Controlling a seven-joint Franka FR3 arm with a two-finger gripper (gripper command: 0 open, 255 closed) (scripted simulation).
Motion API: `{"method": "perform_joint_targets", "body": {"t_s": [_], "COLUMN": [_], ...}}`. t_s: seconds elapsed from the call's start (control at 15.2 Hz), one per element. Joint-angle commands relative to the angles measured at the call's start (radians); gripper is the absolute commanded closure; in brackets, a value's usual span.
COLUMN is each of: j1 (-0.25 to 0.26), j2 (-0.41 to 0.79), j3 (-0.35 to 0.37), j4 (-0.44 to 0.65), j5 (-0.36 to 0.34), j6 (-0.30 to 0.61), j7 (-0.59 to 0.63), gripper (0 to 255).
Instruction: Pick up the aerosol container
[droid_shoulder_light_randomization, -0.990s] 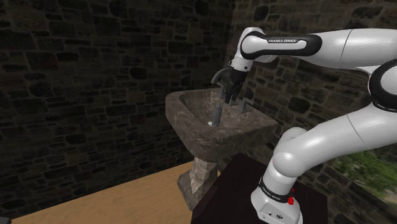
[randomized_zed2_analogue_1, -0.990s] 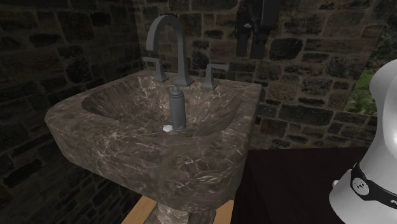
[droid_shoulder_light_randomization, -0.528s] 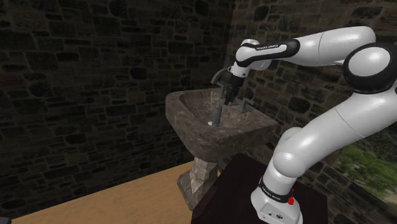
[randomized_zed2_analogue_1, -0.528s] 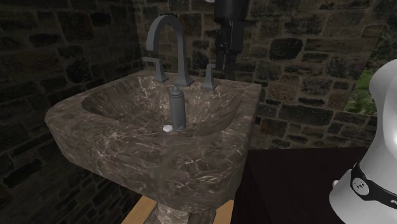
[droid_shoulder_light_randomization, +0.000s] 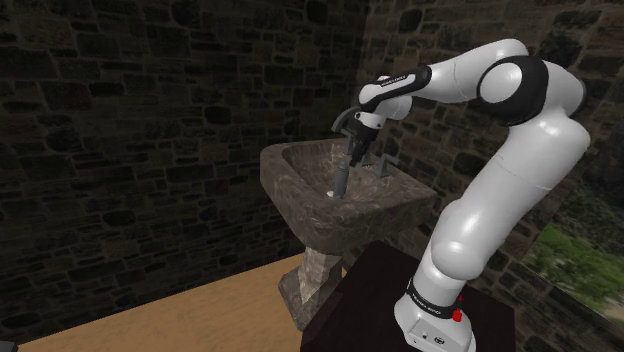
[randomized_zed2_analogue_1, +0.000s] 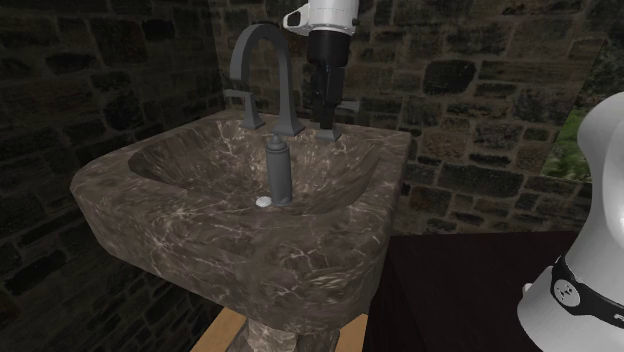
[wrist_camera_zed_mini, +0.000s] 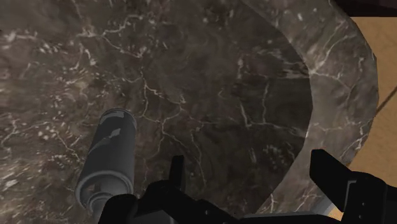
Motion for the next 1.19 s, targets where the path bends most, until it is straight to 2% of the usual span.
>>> {"method": "perform_joint_targets", "body": {"t_s": [0.0, 0.26, 0.59, 0.66, 1.12], "j1": [0.013, -0.004, -0.119, -0.141, -0.159], "j2": [0.101, 0.309, 0.56, 0.595, 0.644], "j3": [-0.051, -0.099, -0.062, -0.052, -0.025], "j4": [0.057, 0.184, 0.382, 0.415, 0.384], "j5": [0.074, 0.255, 0.456, 0.479, 0.526], "j6": [0.02, 0.019, -0.032, -0.041, 0.02], "j7": [-0.105, -0.302, -0.493, -0.513, -0.556], "gripper": [0, 0, 0, 0, 0]}}
